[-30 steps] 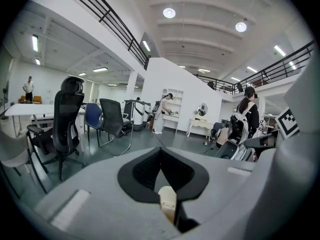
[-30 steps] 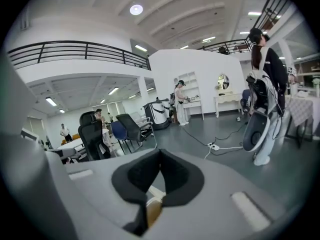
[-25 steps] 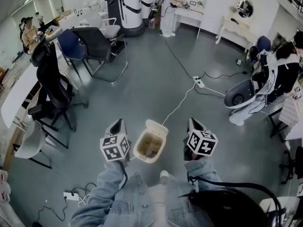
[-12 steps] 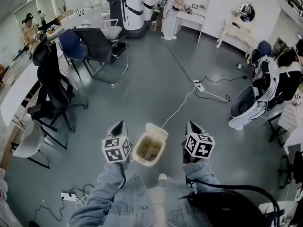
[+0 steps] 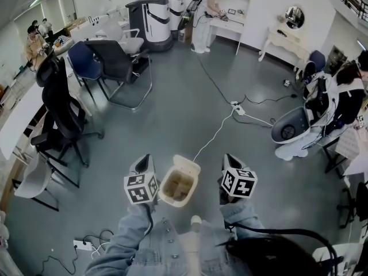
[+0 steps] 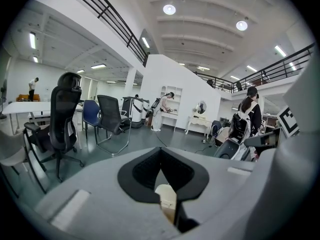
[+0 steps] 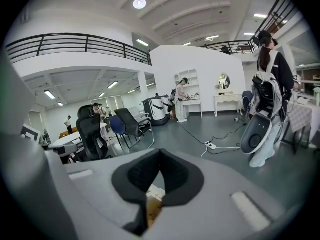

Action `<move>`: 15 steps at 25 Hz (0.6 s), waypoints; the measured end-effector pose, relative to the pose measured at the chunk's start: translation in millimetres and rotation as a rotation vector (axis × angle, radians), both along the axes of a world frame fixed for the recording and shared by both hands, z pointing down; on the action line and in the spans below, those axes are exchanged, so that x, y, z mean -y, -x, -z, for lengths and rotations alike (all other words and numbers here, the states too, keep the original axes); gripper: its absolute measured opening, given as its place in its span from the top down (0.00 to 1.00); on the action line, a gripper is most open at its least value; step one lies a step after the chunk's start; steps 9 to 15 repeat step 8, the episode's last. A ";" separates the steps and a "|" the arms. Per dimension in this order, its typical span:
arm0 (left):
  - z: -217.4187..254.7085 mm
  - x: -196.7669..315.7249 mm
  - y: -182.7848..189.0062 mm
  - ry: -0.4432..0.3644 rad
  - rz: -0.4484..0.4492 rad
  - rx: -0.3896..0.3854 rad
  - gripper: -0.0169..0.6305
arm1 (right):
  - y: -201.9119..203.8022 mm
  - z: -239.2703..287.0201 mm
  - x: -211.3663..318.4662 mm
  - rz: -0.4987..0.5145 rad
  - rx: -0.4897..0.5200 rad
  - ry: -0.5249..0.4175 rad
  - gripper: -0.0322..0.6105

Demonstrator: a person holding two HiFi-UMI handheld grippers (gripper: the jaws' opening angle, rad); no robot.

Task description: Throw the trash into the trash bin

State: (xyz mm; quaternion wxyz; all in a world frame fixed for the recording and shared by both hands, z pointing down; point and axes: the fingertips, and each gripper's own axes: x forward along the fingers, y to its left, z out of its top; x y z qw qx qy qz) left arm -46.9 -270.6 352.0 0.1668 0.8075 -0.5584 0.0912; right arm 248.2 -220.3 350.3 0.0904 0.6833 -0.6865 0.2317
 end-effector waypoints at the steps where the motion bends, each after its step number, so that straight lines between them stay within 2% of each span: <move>1: 0.4 -0.5 -1.5 0.000 -0.003 0.000 0.96 | -1.4 0.7 -1.1 -0.004 0.001 -0.001 0.95; 15: -4.5 -9.0 -11.4 -0.001 -0.004 0.000 0.96 | -16.2 -5.7 -12.7 -0.026 0.008 -0.004 0.95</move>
